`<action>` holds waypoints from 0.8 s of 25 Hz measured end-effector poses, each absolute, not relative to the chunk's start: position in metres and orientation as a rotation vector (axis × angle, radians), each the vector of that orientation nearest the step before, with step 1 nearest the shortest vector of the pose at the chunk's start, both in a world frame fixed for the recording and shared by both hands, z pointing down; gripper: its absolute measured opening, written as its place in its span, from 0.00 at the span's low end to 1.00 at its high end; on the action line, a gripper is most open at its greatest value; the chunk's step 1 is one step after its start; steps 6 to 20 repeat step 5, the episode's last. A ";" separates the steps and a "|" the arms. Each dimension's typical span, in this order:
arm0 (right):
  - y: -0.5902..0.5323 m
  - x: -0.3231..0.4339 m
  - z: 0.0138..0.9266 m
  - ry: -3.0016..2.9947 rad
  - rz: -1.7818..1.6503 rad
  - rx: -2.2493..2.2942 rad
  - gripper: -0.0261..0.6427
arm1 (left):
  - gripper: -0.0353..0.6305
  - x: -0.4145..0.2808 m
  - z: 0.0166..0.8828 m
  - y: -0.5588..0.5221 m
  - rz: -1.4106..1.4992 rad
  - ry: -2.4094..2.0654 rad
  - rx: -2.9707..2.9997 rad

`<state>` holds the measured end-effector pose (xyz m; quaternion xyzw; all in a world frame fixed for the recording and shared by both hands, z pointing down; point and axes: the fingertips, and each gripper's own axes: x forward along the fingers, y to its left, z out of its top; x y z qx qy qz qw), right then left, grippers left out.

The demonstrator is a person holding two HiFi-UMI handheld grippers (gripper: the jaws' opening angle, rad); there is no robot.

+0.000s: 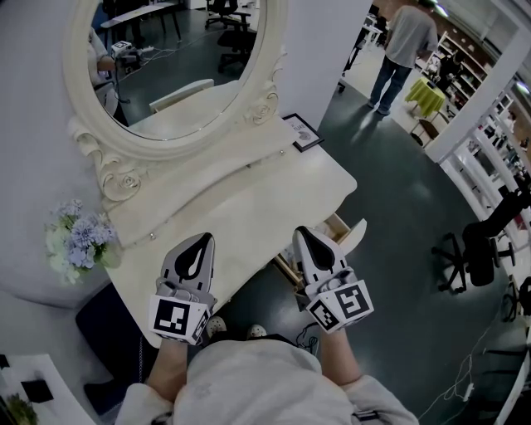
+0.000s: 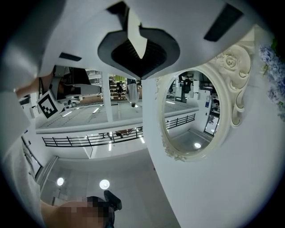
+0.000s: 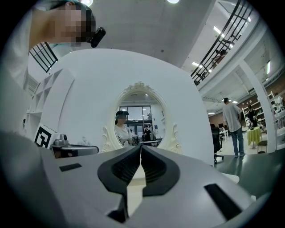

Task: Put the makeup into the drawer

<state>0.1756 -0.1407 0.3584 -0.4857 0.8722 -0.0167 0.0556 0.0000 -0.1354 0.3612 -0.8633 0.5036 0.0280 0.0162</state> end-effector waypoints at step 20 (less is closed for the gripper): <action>-0.140 0.174 0.357 2.650 -0.041 -1.466 0.07 | 0.07 0.000 0.361 -0.135 0.087 1.569 -2.688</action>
